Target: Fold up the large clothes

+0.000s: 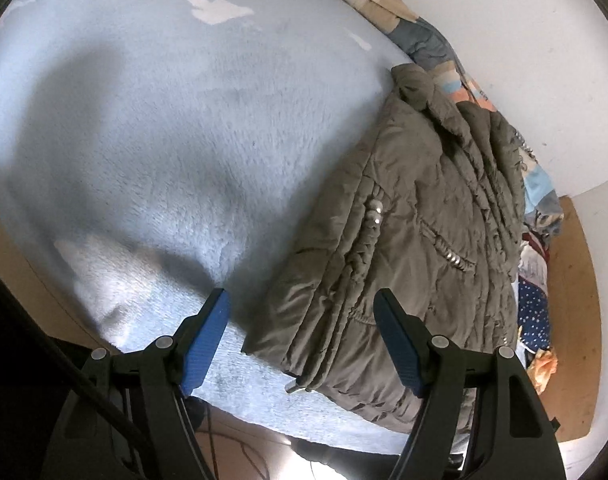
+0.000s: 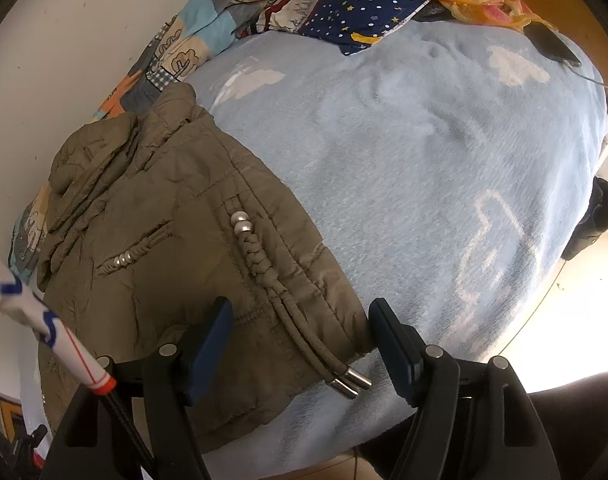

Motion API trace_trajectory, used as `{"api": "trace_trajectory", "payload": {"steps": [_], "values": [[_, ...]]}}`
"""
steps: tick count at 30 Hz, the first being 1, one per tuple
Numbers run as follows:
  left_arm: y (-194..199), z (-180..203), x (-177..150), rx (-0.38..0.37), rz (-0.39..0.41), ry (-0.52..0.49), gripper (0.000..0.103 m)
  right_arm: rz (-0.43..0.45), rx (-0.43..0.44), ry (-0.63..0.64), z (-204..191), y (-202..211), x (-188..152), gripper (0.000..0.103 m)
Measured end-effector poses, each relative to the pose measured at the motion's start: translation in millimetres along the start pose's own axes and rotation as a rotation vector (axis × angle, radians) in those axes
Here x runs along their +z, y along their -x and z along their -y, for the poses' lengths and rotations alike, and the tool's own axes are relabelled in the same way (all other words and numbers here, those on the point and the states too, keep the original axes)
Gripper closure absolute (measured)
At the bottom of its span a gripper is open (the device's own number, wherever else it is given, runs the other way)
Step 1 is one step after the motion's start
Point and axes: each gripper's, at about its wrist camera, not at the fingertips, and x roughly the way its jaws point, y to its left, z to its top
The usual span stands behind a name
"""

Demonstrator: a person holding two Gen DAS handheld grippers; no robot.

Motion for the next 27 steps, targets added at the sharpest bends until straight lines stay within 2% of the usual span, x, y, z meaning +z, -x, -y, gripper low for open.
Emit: {"api": "trace_trajectory", "payload": {"steps": [6, 10, 17, 23, 27], "values": [[-16, 5, -5, 0.035, -0.018, -0.014, 0.03, -0.009, 0.0, -0.027, 7, -2, 1, 0.028], [-25, 9, -14, -0.004, -0.038, -0.001, 0.03, -0.01, 0.003, -0.044, 11, -2, 2, 0.028], [-12, 50, -28, -0.024, 0.049, -0.188, 0.03, -0.04, 0.107, -0.172, 32, -7, 2, 0.027], [-15, 50, -23, -0.008, 0.07, -0.182, 0.03, -0.054, 0.201, -0.265, 44, -11, 0, 0.026], [-15, 45, -20, 0.0, 0.078, -0.171, 0.03, -0.039, 0.185, -0.33, 54, -11, 1, 0.026]]}}
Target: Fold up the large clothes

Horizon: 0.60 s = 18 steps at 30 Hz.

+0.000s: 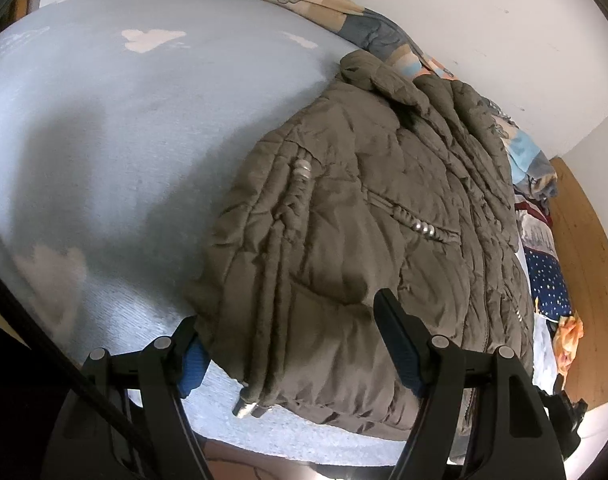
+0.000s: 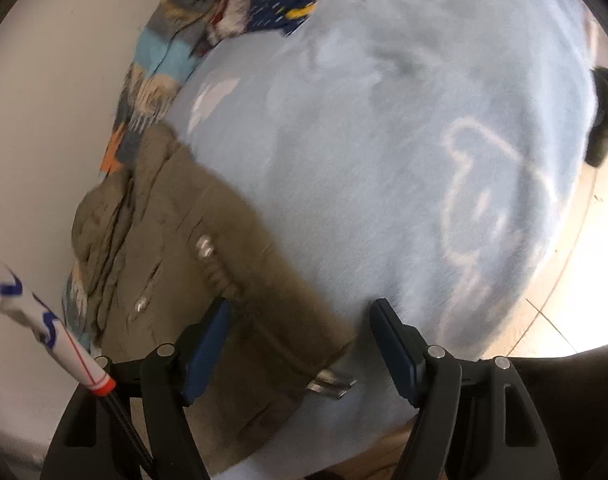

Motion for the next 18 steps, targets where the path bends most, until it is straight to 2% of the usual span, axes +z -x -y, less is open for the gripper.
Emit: {"api": "trace_trajectory", "payload": {"steps": [4, 12, 14, 16, 18], "values": [[-1, -6, 1, 0.008, 0.004, 0.014, 0.03, -0.015, 0.03, -0.016, 0, -5, 3, 0.026], [-10, 7, 0, 0.051, 0.004, -0.046, 0.03, -0.124, 0.09, 0.116, -26, -30, -16, 0.026], [-5, 17, -2, 0.061, 0.036, -0.102, 0.03, -0.125, 0.135, 0.166, -36, -27, -20, 0.055], [-1, 27, -5, 0.079, 0.073, -0.157, 0.03, -0.086, 0.153, 0.224, -46, -19, -22, 0.069], [-1, 32, -7, 0.098, 0.088, -0.191, 0.03, -0.045, 0.147, 0.271, -53, -13, -22, 0.071]]}}
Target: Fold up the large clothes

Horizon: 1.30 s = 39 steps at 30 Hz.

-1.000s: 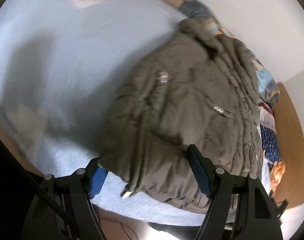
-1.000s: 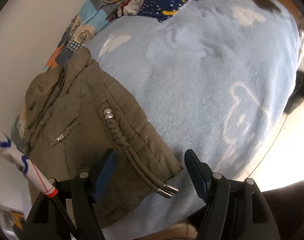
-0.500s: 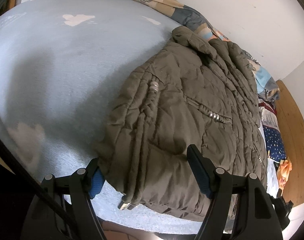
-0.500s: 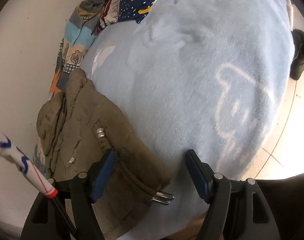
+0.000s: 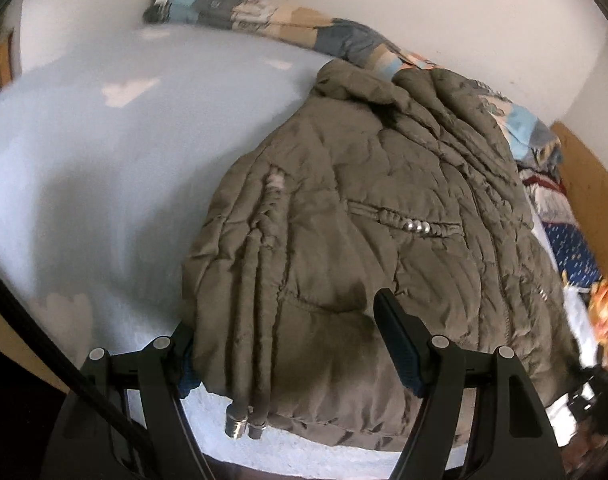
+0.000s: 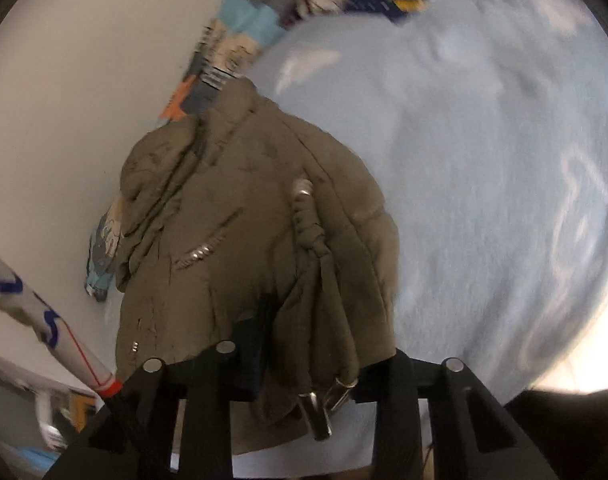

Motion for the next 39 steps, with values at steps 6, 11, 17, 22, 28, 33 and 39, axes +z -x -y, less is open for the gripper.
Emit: {"api": "trace_trajectory", "payload": {"steps": [6, 11, 17, 22, 28, 33, 39], "values": [[-20, -11, -1, 0.02, -0.075, 0.049, 0.029, -0.017, -0.062, -0.126, 23, -10, 6, 0.053], [-27, -5, -3, 0.021, -0.08, 0.045, 0.022, -0.023, -0.033, -0.197, 33, -15, 2, 0.044], [-16, 1, 1, 0.021, -0.026, 0.023, 0.032, -0.021, 0.051, -0.115, 15, -14, 4, 0.079], [-28, 3, 0, 0.062, -0.056, 0.012, 0.032, -0.017, -0.03, -0.035, 3, -20, 1, 0.079], [-34, 9, -3, 0.089, -0.059, -0.032, 0.024, -0.035, -0.021, -0.104, 13, -29, 2, 0.078], [-36, 13, -5, 0.114, -0.053, -0.064, 0.023, -0.027, -0.019, -0.114, 15, -27, -1, 0.076], [-34, 12, -7, 0.118, -0.042, -0.068, 0.021, -0.025, -0.022, -0.113, 15, -27, -2, 0.076]]}}
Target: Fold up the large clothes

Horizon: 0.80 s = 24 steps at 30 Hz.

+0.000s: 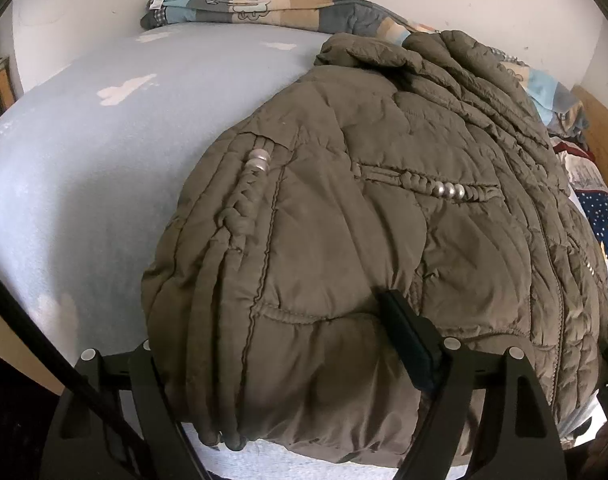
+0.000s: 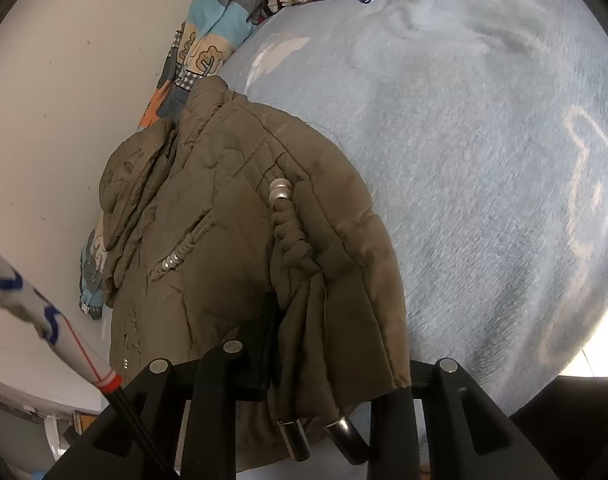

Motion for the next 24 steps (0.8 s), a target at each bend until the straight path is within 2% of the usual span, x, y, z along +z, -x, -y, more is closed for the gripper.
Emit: {"api": "trace_trajectory", "payload": {"steps": [7, 12, 14, 18, 24], "values": [[2, -1, 1, -0.007, -0.01, -0.015, 0.021, -0.014, 0.013, -0.014, 3, 3, 3, 0.077], [8, -4, 2, -0.018, 0.011, -0.011, 0.037, 0.026, 0.019, 0.049, -6, 16, 5, 0.085], [11, -4, 2, -0.023, 0.019, -0.013, 0.045, 0.036, 0.016, 0.07, -9, 19, 4, 0.086], [16, 2, 1, -0.009, 0.042, -0.056, 0.052, 0.027, 0.013, 0.061, -6, 17, 3, 0.086], [29, 11, 0, -0.001, 0.102, -0.12, 0.068, 0.037, 0.023, 0.067, -11, 20, 3, 0.086]]}}
